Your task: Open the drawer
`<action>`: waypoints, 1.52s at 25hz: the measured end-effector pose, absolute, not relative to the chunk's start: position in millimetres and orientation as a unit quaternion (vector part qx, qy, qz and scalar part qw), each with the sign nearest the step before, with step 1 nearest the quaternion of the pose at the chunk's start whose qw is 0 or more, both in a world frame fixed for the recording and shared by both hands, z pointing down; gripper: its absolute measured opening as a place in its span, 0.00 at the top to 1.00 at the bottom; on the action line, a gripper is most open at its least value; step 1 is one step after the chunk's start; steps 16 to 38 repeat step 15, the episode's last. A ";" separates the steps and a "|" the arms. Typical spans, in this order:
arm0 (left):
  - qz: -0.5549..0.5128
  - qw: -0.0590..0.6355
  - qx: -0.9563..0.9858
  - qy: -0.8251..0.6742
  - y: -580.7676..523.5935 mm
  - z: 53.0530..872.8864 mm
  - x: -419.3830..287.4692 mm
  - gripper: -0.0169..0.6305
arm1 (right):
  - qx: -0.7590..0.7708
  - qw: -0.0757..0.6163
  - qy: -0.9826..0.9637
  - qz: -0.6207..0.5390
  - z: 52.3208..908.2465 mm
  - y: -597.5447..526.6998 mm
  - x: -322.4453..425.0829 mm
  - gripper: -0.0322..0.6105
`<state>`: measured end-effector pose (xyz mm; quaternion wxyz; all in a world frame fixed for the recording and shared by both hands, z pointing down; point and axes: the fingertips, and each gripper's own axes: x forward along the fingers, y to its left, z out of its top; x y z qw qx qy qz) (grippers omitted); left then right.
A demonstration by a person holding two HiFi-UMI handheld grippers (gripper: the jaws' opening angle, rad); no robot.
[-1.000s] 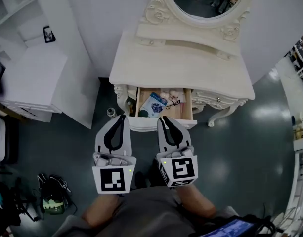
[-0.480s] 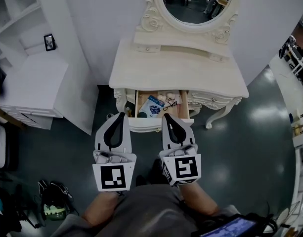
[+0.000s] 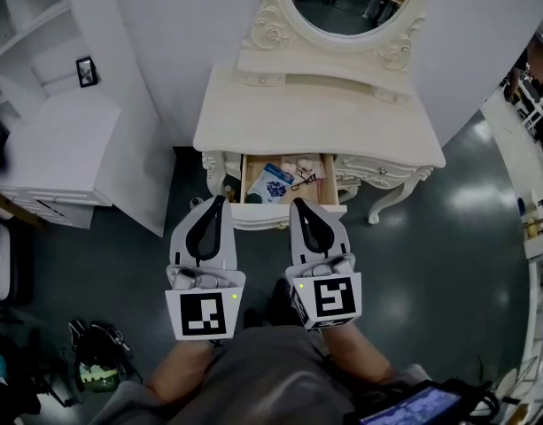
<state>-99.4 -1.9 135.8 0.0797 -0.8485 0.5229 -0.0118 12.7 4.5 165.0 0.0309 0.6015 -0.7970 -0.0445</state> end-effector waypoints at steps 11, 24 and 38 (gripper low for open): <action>-0.011 0.082 -0.851 0.519 -6.8 137.1 -96.2 0.95 | 0.607 0.028 -0.793 -0.045 166.1 0.1 16.3 0.93; -0.012 0.081 -0.851 0.519 -8.3 139.1 -97.1 0.95 | 0.607 0.029 -0.793 -0.047 166.8 -1.4 15.0 0.93; -0.012 0.081 -0.851 0.519 -8.3 139.1 -97.1 0.95 | 0.607 0.029 -0.793 -0.047 166.8 -1.4 15.0 0.93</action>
